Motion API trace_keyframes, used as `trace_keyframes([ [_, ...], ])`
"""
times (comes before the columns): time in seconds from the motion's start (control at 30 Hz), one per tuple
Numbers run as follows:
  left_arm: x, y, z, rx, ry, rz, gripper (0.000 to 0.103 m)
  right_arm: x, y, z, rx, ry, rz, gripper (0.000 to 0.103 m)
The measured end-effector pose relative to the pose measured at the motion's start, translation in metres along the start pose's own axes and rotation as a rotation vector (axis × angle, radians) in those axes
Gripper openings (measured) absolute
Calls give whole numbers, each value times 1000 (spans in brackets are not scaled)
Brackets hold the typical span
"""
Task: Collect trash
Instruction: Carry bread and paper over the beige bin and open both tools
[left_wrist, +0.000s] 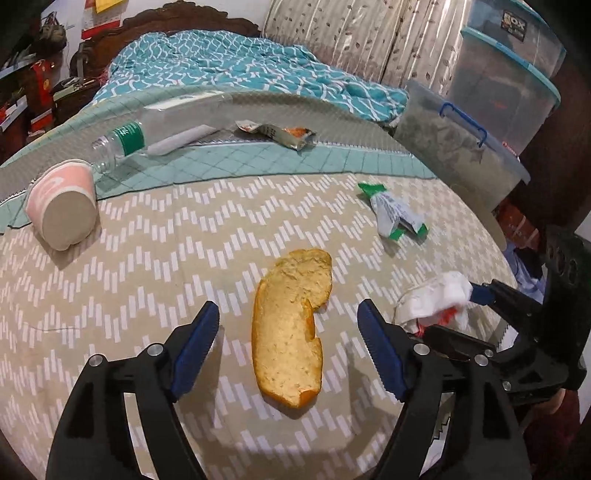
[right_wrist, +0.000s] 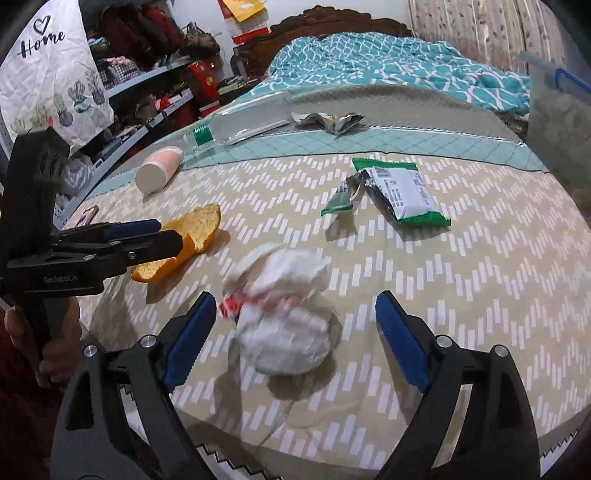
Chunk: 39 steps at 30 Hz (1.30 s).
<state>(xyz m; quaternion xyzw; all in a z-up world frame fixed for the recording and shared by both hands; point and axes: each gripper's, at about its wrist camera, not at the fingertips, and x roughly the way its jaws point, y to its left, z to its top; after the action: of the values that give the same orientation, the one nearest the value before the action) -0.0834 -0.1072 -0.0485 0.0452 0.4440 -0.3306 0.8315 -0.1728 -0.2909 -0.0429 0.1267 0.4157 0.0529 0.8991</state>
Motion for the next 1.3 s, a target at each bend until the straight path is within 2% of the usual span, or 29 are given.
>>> trace_keyframes([
  [0.17,12,-10,-2,48,25,51,71,-3,-3,-7,15,0,24,87],
  [0.2,14,-10,-2,50,25,53,57,-4,-1,-7,13,-5,37,77],
  [0.23,14,-12,-2,64,17,67,28,-2,-1,-7,7,1,52,62],
  [0.27,15,-12,0,66,21,58,27,0,-1,-6,8,12,68,38],
  [0.33,15,-11,8,30,41,-10,19,-7,-3,-4,11,-24,62,37],
  [0.47,15,-25,26,17,48,-107,19,-30,-25,2,80,-126,45,37],
  [0.53,19,-42,37,36,53,-156,19,-41,-49,2,140,-162,18,37],
  [0.73,51,-111,75,142,96,-256,20,-66,-124,-11,308,-210,-99,37],
  [0.87,84,-188,111,270,116,-317,20,-95,-189,-20,429,-254,-208,37],
  [1.07,139,-301,164,361,153,-432,24,-123,-272,-12,525,-283,-344,37],
  [1.1,146,-317,169,369,146,-434,30,-124,-284,-8,533,-279,-360,39],
  [1.13,159,-338,179,382,135,-439,53,-123,-297,-4,538,-272,-384,40],
  [1.17,167,-348,183,389,131,-430,69,-122,-304,-1,540,-270,-401,52],
  [1.2,179,-361,188,393,120,-386,84,-122,-312,3,544,-277,-436,74],
  [1.23,187,-369,190,392,115,-352,80,-124,-316,4,553,-300,-467,78],
  [1.3,193,-369,190,374,141,-358,78,-131,-318,-1,572,-329,-452,79],
])
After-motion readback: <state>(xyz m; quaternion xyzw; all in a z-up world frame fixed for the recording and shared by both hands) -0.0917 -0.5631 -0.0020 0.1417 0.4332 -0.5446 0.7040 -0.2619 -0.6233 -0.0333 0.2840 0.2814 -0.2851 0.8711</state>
